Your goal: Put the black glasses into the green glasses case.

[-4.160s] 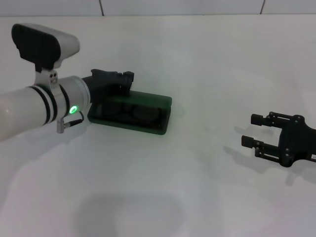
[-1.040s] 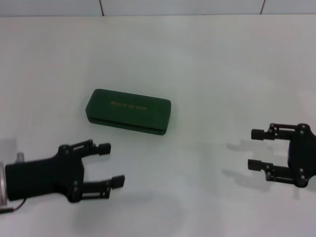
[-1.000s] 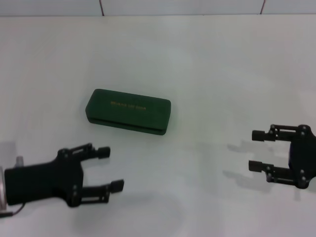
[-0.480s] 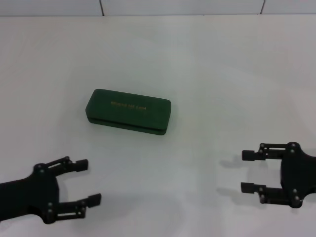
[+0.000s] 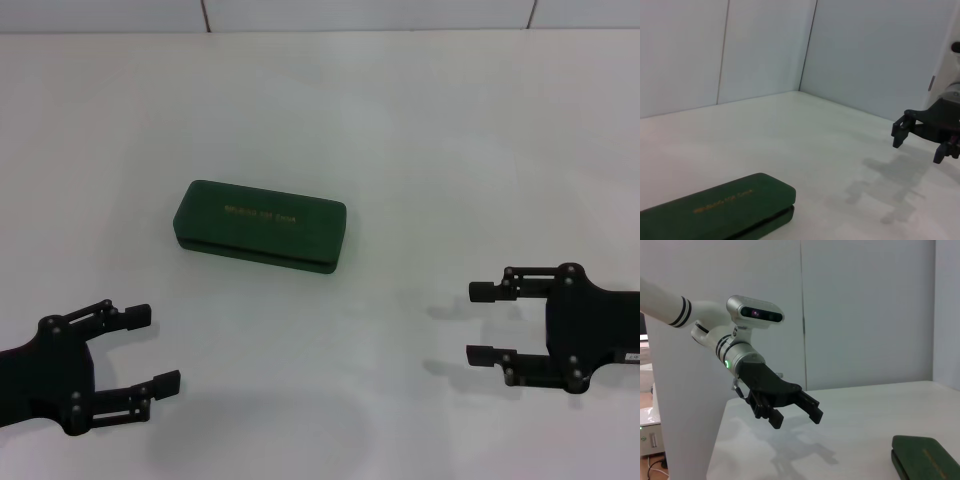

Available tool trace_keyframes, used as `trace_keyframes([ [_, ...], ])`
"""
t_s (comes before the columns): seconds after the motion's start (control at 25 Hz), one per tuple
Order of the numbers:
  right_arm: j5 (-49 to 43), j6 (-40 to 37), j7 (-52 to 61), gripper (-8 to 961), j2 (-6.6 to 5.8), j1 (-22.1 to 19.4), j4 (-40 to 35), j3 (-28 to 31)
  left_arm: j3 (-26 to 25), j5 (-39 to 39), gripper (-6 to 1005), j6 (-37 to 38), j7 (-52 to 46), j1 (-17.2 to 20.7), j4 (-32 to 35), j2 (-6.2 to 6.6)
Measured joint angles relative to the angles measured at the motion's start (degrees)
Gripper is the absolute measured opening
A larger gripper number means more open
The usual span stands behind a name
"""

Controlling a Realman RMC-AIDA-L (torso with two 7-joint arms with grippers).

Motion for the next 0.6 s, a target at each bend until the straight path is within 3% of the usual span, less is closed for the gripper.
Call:
trace_keyframes([
  [0.6,-1.69,-0.29,0.02,600,-0.73,1.22,-0.44,0.03,0.02,3.67,868,4.56,-2.05,-3.06,-0.44,0.43],
])
